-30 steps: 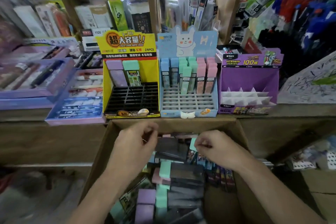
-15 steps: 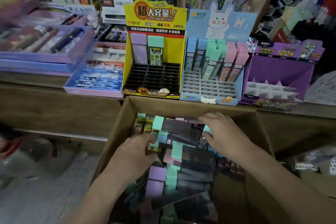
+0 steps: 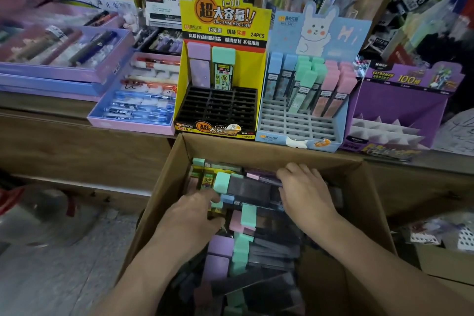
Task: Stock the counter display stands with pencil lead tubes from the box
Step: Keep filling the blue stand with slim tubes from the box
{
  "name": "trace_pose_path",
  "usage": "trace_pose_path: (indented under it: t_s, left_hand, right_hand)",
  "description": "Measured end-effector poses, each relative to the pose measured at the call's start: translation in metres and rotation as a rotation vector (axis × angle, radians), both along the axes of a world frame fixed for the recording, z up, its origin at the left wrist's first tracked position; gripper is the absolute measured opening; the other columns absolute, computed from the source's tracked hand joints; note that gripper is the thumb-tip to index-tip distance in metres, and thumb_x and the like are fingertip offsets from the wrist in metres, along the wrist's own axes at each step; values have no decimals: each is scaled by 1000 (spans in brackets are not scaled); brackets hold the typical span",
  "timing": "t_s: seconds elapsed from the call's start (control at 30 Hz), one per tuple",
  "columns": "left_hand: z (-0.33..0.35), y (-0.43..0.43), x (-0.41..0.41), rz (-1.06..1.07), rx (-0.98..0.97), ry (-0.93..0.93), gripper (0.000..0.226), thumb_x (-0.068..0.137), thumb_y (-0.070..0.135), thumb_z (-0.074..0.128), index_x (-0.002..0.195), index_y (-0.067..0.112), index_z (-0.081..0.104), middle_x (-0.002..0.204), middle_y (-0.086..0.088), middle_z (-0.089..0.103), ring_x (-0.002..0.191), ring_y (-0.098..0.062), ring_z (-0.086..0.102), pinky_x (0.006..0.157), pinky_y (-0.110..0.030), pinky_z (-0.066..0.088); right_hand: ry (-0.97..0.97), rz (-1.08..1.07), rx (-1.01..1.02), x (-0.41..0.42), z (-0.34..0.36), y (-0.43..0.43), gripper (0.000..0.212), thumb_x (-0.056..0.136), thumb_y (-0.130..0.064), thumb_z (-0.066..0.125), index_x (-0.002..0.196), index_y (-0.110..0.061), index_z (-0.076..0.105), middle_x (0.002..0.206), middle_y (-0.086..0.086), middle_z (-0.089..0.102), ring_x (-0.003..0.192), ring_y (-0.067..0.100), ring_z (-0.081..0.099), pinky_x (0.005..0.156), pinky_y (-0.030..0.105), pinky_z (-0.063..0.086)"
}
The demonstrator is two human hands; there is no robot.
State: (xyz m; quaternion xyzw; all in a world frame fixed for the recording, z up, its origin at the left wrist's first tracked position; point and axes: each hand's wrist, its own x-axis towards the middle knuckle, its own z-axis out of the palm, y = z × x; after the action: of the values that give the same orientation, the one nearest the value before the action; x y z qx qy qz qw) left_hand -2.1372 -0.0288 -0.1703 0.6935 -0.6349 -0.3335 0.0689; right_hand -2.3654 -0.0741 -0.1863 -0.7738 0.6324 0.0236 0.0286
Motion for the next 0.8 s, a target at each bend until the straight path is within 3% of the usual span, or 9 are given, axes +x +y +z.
trace_pose_path:
  t_s: [0.13, 0.3, 0.37, 0.5, 0.6, 0.7, 0.8]
  left_hand:
    - [-4, -1, 1, 12, -10, 38, 40, 88, 36, 70, 126, 42, 56, 124, 16, 62, 104, -4, 56, 91, -26, 50]
    - [-10, -5, 4, 56, -83, 210, 25, 86, 45, 70, 110, 42, 66, 105, 25, 67, 101, 3, 62, 81, -17, 45]
    - [-10, -7, 3, 74, -113, 348, 14, 87, 47, 70, 101, 43, 71, 94, 25, 71, 91, 6, 65, 76, -16, 48]
    - [-1, -7, -6, 141, -35, 751, 9, 93, 31, 69, 94, 32, 78, 82, 11, 77, 77, 1, 69, 67, -14, 53]
    - [1, -5, -7, 148, 23, 823, 13, 95, 25, 68, 95, 17, 78, 91, -5, 79, 85, -17, 73, 76, -28, 60]
    - [3, -2, -4, 131, 97, 873, 14, 98, 15, 63, 94, 9, 75, 95, -16, 77, 93, -31, 74, 80, -33, 61]
    - [5, 4, 1, 74, 127, 835, 22, 99, 14, 58, 90, 26, 74, 93, -11, 77, 90, -26, 75, 76, -30, 61]
  right_hand:
    - [-141, -39, -5, -8, 1, -2, 16, 97, -20, 64, 112, -21, 71, 113, -3, 60, 110, 20, 57, 94, 35, 51]
    - [-698, -205, 99, -12, 17, 4, 8, 93, -21, 73, 97, -26, 79, 90, -11, 69, 86, 7, 65, 73, 21, 48]
    - [-905, -204, 256, -8, 25, 15, 9, 91, -24, 76, 94, -30, 80, 85, -14, 76, 82, 0, 69, 69, 14, 51]
    - [-1195, -181, 500, 9, 27, 38, 11, 90, -16, 78, 100, -18, 82, 85, 0, 79, 77, 11, 72, 74, 23, 57]
    - [-1219, -175, 598, 17, 23, 48, 14, 91, -15, 76, 104, -11, 81, 92, 5, 80, 89, 21, 76, 84, 30, 58]
    - [-1057, -117, 645, 15, 24, 52, 14, 94, -20, 74, 105, -16, 80, 97, -2, 80, 94, 16, 74, 90, 31, 57]
    - [-878, -47, 671, 2, 25, 59, 14, 93, -22, 75, 106, -21, 80, 100, -10, 78, 93, 2, 72, 89, 25, 58]
